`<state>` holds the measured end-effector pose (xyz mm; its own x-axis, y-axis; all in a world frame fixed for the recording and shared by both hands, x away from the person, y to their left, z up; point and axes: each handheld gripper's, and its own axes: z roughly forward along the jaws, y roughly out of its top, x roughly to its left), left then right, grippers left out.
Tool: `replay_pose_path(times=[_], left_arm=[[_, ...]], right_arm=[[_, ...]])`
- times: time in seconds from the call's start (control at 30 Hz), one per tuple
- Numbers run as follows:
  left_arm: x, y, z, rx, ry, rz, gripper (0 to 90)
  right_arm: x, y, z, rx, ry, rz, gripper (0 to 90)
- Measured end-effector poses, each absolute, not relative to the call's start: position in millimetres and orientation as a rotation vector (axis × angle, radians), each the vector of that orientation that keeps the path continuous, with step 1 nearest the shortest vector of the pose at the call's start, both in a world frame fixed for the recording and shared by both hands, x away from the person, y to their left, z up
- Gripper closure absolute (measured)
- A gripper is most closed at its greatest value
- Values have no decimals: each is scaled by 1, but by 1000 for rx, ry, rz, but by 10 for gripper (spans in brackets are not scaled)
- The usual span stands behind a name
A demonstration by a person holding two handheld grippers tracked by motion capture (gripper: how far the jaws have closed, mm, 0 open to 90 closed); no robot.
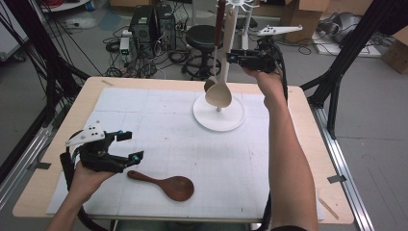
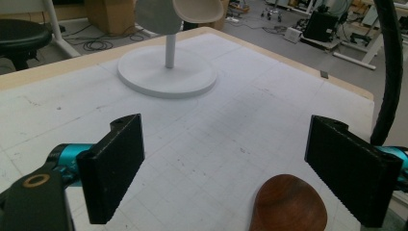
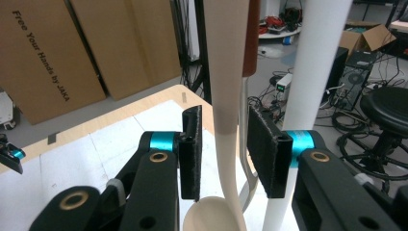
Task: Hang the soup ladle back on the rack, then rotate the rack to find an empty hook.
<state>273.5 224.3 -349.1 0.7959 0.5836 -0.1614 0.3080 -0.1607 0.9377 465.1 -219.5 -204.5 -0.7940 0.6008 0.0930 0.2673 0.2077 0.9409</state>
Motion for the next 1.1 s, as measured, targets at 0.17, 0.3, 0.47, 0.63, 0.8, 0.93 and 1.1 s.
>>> replay_pose_path(times=[0.17, 0.3, 0.47, 0.63, 0.8, 0.93, 1.1], left_arm=[[274, 223, -349, 1771, 687, 280, 141], [274, 223, -350, 1778, 684, 276, 135], [274, 222, -351, 1782, 687, 270, 127], [275, 221, -351, 1784, 687, 270, 124], [276, 221, -352, 1790, 685, 266, 124], [276, 220, -352, 1791, 687, 267, 124], [277, 221, -353, 1787, 687, 262, 124]], right_arm=[[464, -225, -203, 814, 2191, 1627, 680], [462, -229, -199, 800, 2186, 1640, 705], [461, -234, -189, 758, 2210, 1658, 840], [462, -238, -175, 712, 2206, 1676, 900], [464, -244, -161, 694, 2206, 1670, 900], [467, -249, -152, 689, 2196, 1669, 900], [469, -254, -140, 684, 2176, 1674, 900]])
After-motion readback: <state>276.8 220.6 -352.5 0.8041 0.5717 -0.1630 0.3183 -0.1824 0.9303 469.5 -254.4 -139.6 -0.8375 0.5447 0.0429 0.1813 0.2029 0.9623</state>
